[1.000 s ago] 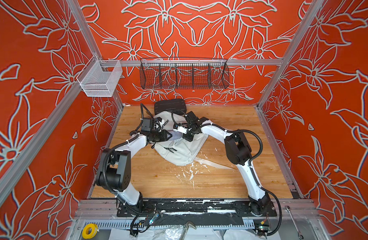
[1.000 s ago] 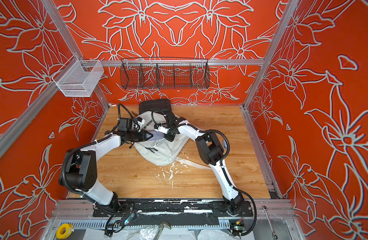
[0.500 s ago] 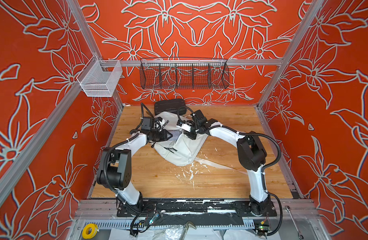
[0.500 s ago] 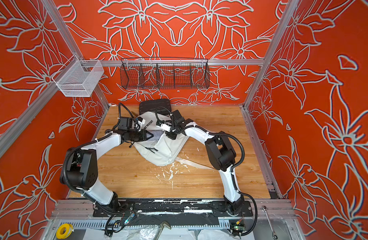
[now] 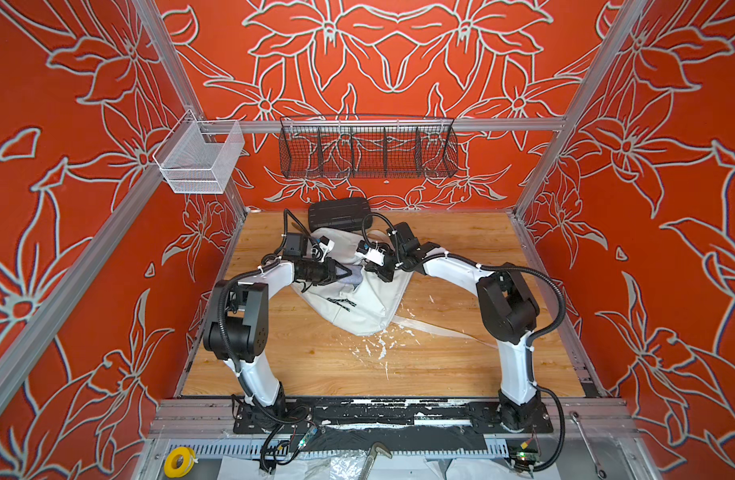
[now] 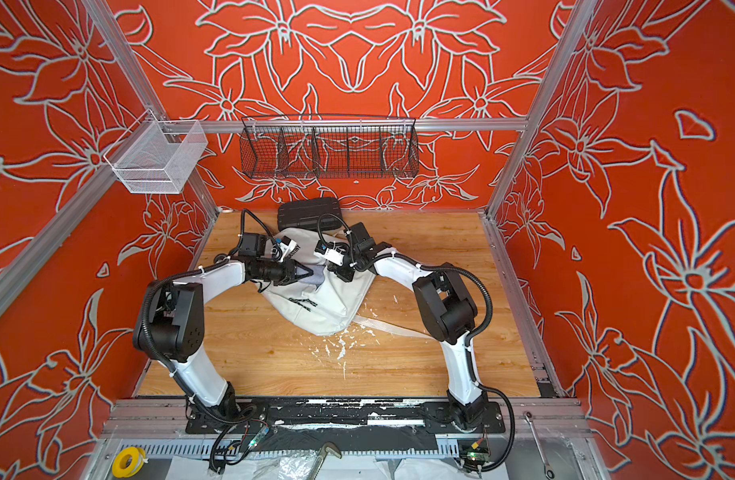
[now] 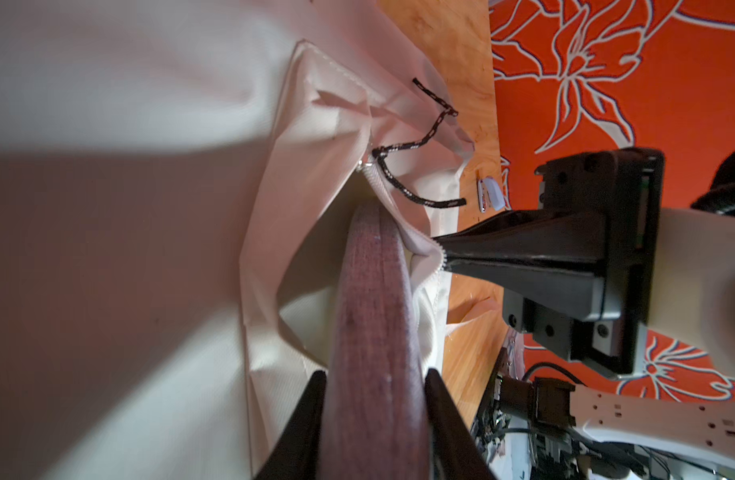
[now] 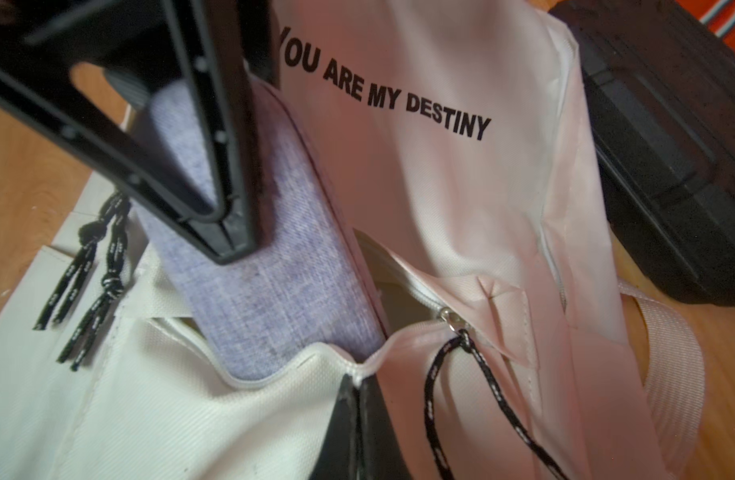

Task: Pack the student bag

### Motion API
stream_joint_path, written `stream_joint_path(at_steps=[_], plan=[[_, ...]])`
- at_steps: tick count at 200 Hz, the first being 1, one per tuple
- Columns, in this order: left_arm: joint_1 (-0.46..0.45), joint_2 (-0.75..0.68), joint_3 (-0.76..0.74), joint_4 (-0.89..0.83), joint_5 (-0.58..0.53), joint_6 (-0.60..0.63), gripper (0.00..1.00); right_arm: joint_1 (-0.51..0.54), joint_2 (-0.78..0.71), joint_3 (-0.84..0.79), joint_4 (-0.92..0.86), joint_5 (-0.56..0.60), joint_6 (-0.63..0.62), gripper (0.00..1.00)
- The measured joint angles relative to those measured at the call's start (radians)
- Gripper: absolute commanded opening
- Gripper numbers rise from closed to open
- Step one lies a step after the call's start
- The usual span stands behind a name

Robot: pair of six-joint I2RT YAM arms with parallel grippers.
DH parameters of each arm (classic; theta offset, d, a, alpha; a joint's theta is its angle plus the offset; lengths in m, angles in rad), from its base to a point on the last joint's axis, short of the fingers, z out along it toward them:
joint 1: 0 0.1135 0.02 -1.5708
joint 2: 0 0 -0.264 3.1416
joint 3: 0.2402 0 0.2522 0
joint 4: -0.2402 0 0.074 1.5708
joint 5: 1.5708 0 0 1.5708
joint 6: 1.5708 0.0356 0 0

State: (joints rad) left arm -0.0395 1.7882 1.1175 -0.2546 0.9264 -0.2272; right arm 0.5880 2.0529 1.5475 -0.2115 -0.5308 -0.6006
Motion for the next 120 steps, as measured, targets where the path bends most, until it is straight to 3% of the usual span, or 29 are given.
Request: stream_joint_path(at_steps=[47,120], plan=[[-0.009,0.006,-0.052,0.065,0.011,-0.058,0.0,-0.013,-0.003,0.008,-0.008,-0.105,-0.02,0.0],[-0.113,-0.123,-0.228,0.384,-0.222,-0.246,0.0,-0.017,-0.001,0.013,0.025,-0.122,0.058,0.0]])
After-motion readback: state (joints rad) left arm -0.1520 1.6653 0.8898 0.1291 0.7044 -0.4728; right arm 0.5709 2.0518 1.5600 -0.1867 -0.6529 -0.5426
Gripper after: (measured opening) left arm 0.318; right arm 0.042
